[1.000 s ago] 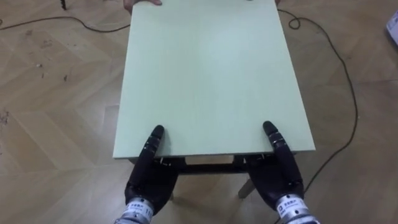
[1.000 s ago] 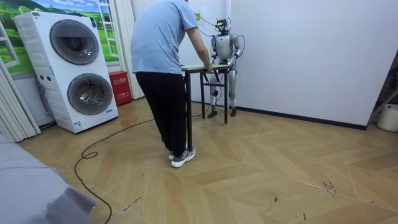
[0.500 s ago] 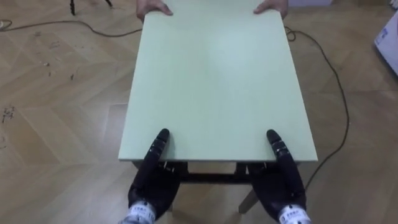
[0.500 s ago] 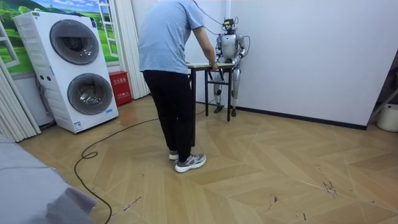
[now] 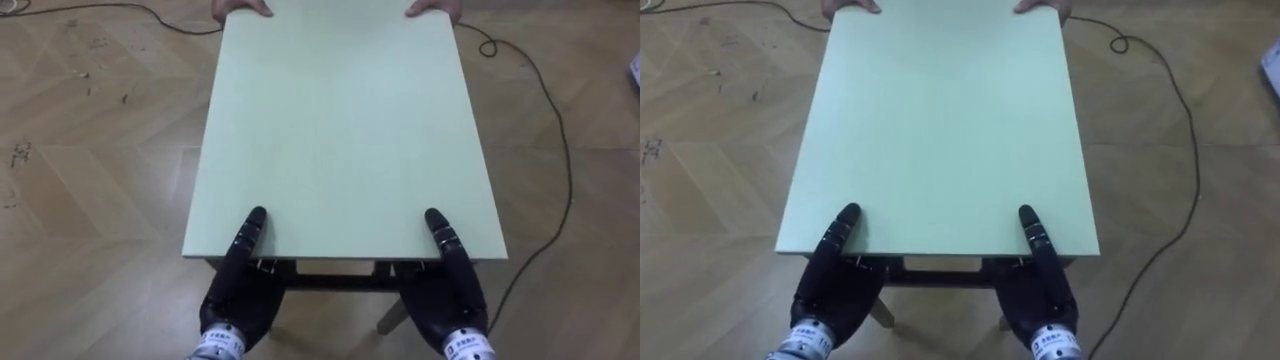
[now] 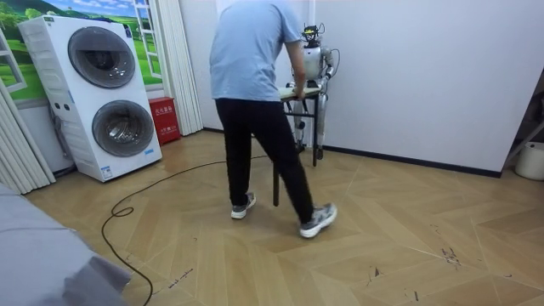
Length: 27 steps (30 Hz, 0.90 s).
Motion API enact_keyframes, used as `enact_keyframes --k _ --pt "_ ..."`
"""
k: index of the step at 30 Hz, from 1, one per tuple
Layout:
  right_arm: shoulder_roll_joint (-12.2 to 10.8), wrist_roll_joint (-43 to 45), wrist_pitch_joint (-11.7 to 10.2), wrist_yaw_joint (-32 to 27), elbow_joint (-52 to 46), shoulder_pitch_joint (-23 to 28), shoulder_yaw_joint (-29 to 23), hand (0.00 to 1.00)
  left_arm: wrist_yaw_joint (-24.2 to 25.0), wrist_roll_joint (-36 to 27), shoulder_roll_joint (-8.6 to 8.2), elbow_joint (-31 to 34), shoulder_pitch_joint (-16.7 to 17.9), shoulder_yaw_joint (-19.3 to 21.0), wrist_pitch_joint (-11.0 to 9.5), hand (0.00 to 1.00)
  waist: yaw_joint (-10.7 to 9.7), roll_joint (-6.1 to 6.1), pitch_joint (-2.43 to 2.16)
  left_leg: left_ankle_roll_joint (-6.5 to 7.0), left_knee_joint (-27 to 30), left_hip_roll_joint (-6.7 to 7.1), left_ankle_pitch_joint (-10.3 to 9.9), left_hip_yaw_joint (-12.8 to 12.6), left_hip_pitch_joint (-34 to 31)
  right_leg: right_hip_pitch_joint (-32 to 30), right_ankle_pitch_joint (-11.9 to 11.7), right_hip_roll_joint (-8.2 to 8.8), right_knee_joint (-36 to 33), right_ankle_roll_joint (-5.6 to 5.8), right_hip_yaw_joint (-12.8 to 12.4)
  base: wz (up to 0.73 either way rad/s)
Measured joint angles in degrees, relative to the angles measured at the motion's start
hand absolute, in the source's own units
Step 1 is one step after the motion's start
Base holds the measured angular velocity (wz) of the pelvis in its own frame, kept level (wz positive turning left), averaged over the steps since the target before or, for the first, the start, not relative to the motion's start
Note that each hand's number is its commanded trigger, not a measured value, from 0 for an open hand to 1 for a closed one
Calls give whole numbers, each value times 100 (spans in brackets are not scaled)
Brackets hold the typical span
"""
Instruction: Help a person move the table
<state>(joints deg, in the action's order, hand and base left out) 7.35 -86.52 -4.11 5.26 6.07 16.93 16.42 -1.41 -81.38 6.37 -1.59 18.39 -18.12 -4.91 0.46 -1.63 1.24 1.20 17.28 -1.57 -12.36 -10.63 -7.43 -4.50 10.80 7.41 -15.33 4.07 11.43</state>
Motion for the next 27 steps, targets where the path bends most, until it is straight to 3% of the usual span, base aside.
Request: enact_keyframes --k 9,11,14,15,17,18,19,20,21,22,23,24,25,27 --pt "2 341 -19 3 -10 -10 63 100 6 -191 -17 36 235 85 74 100 145 -98 23 -28 31 19 16 343 -16 306 -73 -79 370 -20 138 20" --pt "20 390 -20 5 -10 -119 55 100 52 -221 -79 45 235 105 53 100 185 -47 42 -28 93 21 16 412 -103 335 -75 -93 376 -21 159 27" --pt "32 411 -15 5 -10 -223 47 100 81 -294 -89 95 232 90 27 100 161 82 33 -52 261 14 31 676 -280 366 -73 -145 352 -24 252 51" --pt "58 392 -14 5 -10 -252 47 100 89 -318 -72 116 230 96 23 100 160 153 35 -82 273 21 53 813 -328 390 -68 -162 346 -34 390 57" --pt "85 401 -12 4 -10 -296 48 100 91 -344 -82 116 215 38 9 100 164 265 31 -123 269 42 121 1032 -389 393 -40 -186 267 -107 546 66" --pt "89 412 -17 4 -10 -294 46 100 91 -353 -83 115 208 18 -11 100 151 323 25 -167 134 88 269 1269 -371 415 -46 -196 203 -190 677 94" --pt "96 416 -29 4 -10 -257 21 100 89 -362 -83 114 189 -32 -19 100 107 347 31 -209 -192 137 517 1500 -283 377 -54 -227 142 -342 683 111" --pt "103 417 -30 4 -34 -228 2 100 89 -362 -65 115 175 -56 -26 100 56 347 27 -236 -411 156 670 1569 -251 380 -60 -295 208 -414 591 139" --pt "134 410 -35 4 -148 -173 -50 100 90 -395 -31 119 109 -121 -75 100 -46 332 1 -252 -856 208 1015 1416 -256 411 -84 -354 491 -500 677 136" --pt "162 417 -36 -13 -255 -199 -93 100 90 -395 -89 119 52 -124 -75 100 -77 360 16 -165 -694 180 968 769 -422 409 -71 -216 651 -479 1100 117" --pt "189 436 -29 -47 -253 -252 -85 100 90 -397 -127 117 64 -112 -78 100 -82 399 18 -66 -313 94 740 386 -496 414 -70 -216 669 -471 1296 83" --pt "195 490 -19 -136 -251 -298 -78 100 90 -439 -146 116 103 -110 -62 100 -146 495 16 38 268 -104 341 -255 -490 484 -70 -250 575 -472 1726 97" --pt "192 500 -24 -148 -251 -274 -96 100 86 -452 -166 80 93 -107 -14 100 -228 580 22 46 390 -178 184 -598 -367 489 -68 -260 311 -475 2119 118" --pt "136 493 -13 -166 -254 -190 -142 100 67 -430 -153 59 87 -125 1 100 -414 587 53 75 82 -225 201 -695 -134 430 -38 -220 -242 -497 2223 133"
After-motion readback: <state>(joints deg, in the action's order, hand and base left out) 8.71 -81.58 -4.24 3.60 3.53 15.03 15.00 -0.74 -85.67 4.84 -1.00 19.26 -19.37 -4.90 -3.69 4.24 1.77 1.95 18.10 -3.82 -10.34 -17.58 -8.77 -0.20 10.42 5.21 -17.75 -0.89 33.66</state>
